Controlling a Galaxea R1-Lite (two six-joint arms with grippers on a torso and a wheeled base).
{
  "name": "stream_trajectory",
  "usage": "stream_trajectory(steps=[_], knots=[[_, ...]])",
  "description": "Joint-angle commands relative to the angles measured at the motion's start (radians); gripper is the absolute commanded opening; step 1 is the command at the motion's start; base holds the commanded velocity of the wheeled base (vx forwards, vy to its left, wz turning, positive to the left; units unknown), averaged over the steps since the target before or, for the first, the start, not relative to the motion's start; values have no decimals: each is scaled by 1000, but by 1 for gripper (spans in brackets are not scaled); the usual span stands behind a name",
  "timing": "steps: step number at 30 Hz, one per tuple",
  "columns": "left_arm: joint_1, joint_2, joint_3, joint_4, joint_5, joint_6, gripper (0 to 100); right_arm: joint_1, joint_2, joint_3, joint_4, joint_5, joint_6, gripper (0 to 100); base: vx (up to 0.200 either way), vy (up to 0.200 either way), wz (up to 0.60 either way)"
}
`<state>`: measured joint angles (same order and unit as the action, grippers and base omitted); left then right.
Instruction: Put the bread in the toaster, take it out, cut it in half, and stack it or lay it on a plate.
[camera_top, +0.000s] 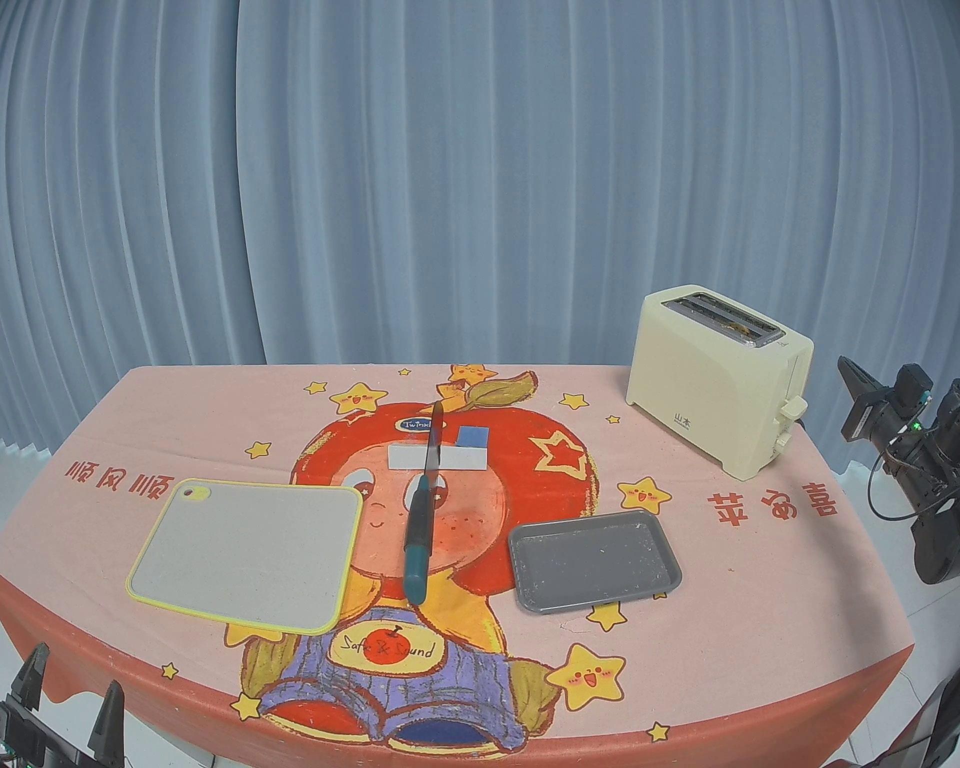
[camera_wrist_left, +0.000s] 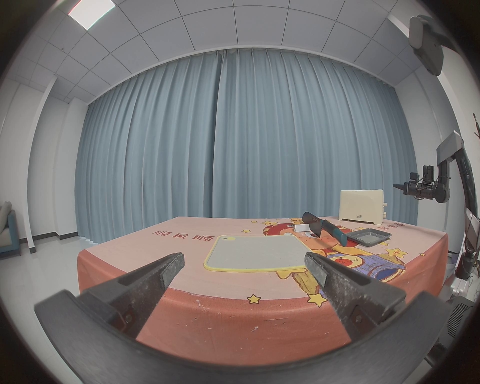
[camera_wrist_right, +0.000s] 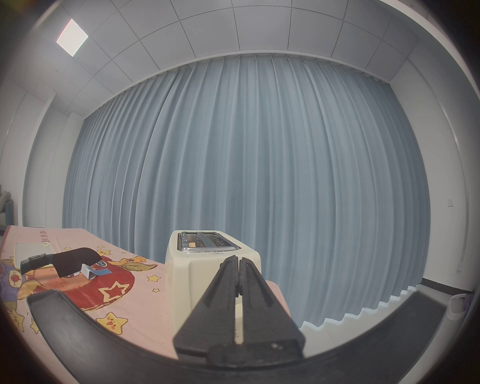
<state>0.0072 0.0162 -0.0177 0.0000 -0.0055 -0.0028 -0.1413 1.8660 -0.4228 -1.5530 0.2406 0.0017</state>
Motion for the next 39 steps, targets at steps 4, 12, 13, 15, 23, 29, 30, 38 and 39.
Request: stream_trajectory(steps=[4, 12, 13, 15, 23, 29, 30, 38, 39], knots=[[0, -16, 16, 0, -1, 0, 100, 0, 4, 7, -12, 0, -6, 0, 0, 0, 0], [0, -16, 18, 0, -1, 0, 100, 0, 2, 24, -12, 0, -20, 0, 0, 0, 0], [0, -16, 18, 0, 1, 0, 100, 0, 2, 29, -12, 0, -20, 0, 0, 0, 0], [0, -16, 18, 0, 1, 0, 100, 0, 1, 29, -12, 0, -20, 0, 0, 0, 0], [0, -16, 18, 0, -1, 0, 100, 2, 1, 32, -12, 0, -22, 0, 0, 0, 0], [0, -16, 18, 0, -1, 0, 100, 5, 1, 36, -12, 0, -22, 0, 0, 0, 0], [0, -16, 18, 0, 1, 0, 100, 5, -1, 36, -12, 0, -22, 0, 0, 0, 0], [0, -16, 18, 0, -1, 0, 100, 5, -1, 39, -12, 0, -28, 0, 0, 0, 0], [0, -16, 18, 0, -1, 0, 100, 5, -1, 42, -12, 0, -28, 0, 0, 0, 0]])
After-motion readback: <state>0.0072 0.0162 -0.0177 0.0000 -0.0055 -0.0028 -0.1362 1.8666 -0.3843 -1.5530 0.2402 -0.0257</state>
